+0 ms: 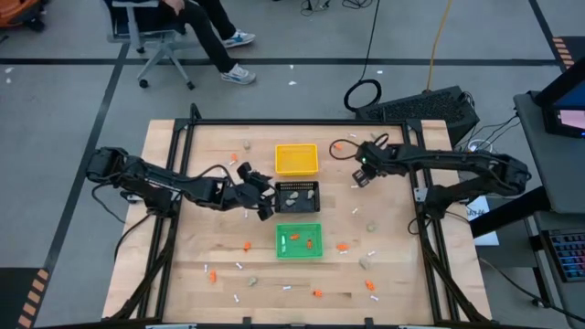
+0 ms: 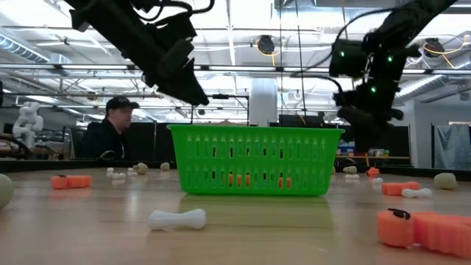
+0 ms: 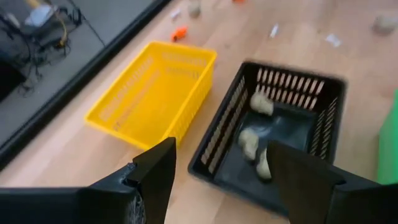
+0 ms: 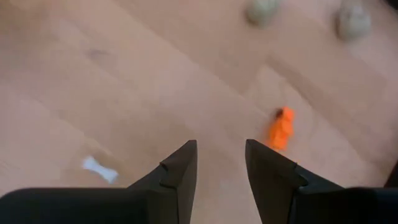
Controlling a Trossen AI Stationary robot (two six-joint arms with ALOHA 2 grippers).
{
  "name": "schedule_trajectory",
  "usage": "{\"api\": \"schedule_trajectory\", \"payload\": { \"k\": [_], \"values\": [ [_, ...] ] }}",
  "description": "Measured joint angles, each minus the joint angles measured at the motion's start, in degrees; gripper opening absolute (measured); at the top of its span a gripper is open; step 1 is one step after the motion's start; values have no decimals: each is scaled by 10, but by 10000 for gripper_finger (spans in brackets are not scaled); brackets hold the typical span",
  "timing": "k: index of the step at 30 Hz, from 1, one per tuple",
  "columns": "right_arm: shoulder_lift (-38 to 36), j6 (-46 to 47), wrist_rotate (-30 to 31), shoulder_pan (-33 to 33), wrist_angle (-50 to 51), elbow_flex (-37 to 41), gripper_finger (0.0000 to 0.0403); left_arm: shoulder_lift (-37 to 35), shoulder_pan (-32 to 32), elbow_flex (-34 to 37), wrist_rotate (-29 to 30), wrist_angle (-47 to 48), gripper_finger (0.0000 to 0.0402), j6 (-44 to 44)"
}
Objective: Sort Halloween decoration
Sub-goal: Put the orange skeleton toy into the green basket
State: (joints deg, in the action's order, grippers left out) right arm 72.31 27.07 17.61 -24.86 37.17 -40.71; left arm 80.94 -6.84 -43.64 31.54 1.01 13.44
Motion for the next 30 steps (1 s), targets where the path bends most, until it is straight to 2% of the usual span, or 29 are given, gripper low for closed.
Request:
{"api": "schedule_trajectory", "payload": {
  "k": [4, 7, 15, 25, 30],
  "values": [
    [0, 16, -14, -37, -8, 16, 127, 0, 0, 0, -41, -27, 248, -19],
    [0, 22, -13, -50, -13, 18, 146, 0, -2, 0, -68, -40, 248, -23],
    [3, 7, 13, -95, -32, 23, 210, 0, -2, 0, -72, -36, 248, -23],
    [4, 12, -12, -120, -163, 101, 198, 0, -4, 0, -73, -35, 248, -24],
    [4, 14, 7, -119, -172, 112, 191, 0, -4, 0, -73, -35, 248, -24]
  ]
}}
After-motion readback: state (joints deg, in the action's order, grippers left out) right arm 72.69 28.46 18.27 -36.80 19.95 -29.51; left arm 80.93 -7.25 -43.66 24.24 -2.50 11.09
